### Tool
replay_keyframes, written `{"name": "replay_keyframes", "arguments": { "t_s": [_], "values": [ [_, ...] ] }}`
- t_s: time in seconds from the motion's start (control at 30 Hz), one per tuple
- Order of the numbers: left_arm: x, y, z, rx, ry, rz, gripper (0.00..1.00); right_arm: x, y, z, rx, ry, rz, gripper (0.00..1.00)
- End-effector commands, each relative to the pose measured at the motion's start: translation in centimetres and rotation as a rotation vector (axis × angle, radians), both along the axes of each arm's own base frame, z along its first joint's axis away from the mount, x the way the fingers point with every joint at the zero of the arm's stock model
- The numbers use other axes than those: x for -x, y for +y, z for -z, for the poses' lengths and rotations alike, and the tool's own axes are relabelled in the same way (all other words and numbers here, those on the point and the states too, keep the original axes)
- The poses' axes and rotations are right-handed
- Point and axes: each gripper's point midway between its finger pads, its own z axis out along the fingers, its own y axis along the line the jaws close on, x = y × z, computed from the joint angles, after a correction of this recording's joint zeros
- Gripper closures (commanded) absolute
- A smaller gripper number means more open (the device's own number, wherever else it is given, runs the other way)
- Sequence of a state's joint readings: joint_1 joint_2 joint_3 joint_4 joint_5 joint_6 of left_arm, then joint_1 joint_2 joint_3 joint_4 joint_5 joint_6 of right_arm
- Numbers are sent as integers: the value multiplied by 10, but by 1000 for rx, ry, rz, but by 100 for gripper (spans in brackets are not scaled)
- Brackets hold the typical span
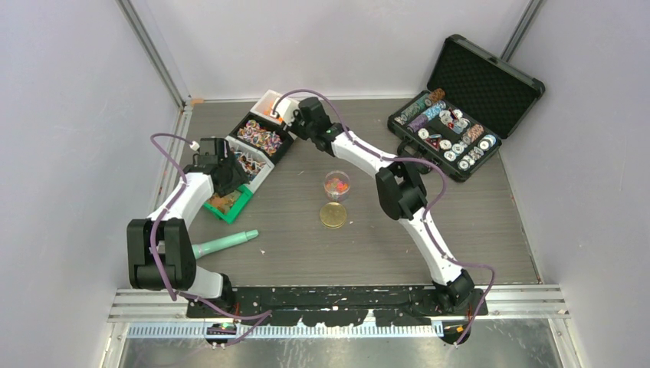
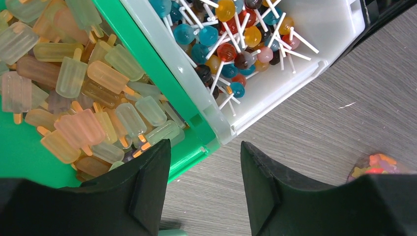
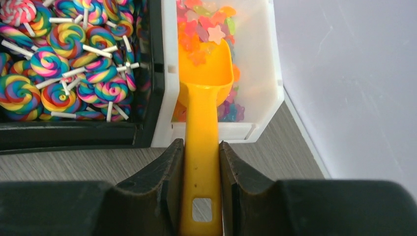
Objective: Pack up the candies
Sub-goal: Scoop the fake candies from the storage box.
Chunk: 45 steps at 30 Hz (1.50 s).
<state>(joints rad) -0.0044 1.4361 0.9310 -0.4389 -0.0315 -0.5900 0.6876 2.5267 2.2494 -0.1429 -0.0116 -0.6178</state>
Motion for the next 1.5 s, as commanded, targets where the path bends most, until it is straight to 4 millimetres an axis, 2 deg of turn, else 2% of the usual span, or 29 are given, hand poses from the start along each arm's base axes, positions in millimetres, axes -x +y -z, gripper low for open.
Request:
{"name": "replay_keyframes", "arguments": {
  "t_s": [0.0,0.23,0.4,0.43,0.6,0.63,0.67,0.7,1.1,1.23,1.47],
  "values": [
    [-9,-4,-13,6,-47,38,44,7,-1,-41,-146,-15,-5,100],
    [-10,-2,-22,-1,-73,29,44,-3,-17,-58,-300,-42,43,100],
    [-5,2,-33,-20,-104,15,39,-5,-28,-63,-373,-73,65,100],
    [-4,3,-35,-25,-109,9,38,-6,-30,-71,-400,-96,73,100],
    [-1,3,-53,-31,-151,17,33,-5,-39,-89,-521,-120,73,100],
    [0,3,-57,-30,-161,17,24,-4,-39,-89,-526,-124,70,100],
    [2,3,-60,-27,-168,20,5,-3,-40,-90,-527,-128,70,100],
    [3,2,-64,-23,-178,23,1,-2,-40,-92,-529,-133,69,100],
    [26,-8,-93,-25,-262,86,0,11,-52,-130,-583,-200,61,100],
    [34,-16,-102,-10,-300,131,0,24,-59,-146,-628,-232,46,100],
    [43,-23,-105,-18,-302,189,0,61,-80,-178,-698,-304,10,100]
  ]
}}
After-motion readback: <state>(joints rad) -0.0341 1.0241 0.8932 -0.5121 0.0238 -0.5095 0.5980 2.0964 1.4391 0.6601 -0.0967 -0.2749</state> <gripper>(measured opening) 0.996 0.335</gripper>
